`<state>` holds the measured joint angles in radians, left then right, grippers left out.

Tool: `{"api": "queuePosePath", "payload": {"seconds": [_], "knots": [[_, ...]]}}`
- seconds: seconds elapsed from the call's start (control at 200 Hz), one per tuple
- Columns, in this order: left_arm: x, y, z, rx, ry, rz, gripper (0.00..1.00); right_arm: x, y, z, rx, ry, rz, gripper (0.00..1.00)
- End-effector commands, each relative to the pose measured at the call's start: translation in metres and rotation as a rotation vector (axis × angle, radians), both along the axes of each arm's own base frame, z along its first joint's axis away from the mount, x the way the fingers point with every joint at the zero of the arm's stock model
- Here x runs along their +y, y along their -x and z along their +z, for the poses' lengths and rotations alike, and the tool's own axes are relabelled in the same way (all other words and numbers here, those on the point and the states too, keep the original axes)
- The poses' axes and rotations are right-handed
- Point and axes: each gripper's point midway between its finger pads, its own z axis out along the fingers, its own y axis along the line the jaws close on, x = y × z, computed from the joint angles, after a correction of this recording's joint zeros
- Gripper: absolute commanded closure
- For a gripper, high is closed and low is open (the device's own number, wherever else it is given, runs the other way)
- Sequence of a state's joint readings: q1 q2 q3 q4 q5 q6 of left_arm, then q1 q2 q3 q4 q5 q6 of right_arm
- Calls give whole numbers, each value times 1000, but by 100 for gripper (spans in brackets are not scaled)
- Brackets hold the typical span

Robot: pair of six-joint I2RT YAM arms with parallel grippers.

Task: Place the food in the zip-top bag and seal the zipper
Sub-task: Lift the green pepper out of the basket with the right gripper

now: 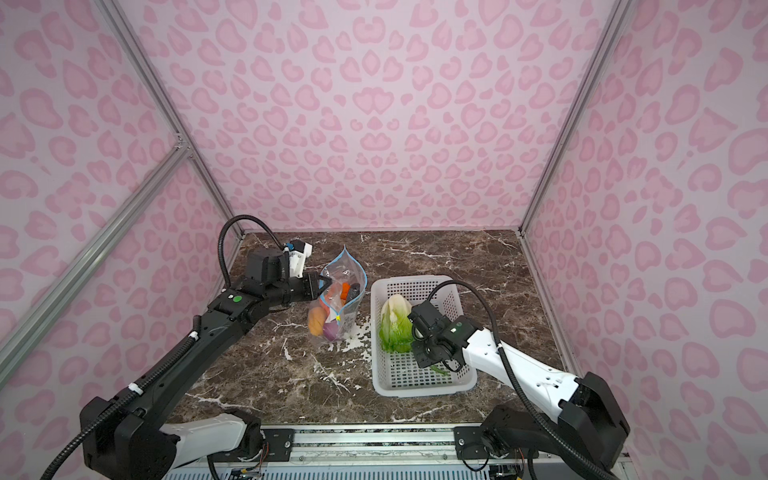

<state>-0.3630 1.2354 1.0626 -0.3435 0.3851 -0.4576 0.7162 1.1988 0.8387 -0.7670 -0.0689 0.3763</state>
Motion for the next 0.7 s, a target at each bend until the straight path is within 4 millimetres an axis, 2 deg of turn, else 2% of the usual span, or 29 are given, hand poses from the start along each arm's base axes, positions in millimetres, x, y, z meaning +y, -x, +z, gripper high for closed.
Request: {"api": "queuePosePath", "payload": {"seconds": [0.0, 0.19, 0.37, 0.495, 0.695], "knots": [[0, -2, 3, -17, 7, 5, 98, 1, -9, 19, -55, -92, -35, 87], [1, -3, 3, -17, 5, 10, 98, 10, -40, 83, -268, -251, -84, 87], [1, -3, 3, -18, 4, 13, 97, 40, -71, 142, -408, -401, -61, 88], [2, -2, 5, -24, 3, 14, 97, 71, -93, 183, -498, -549, -24, 89], [3, -2, 6, -26, -1, 15, 97, 130, -115, 230, -541, -752, 83, 94]]}}
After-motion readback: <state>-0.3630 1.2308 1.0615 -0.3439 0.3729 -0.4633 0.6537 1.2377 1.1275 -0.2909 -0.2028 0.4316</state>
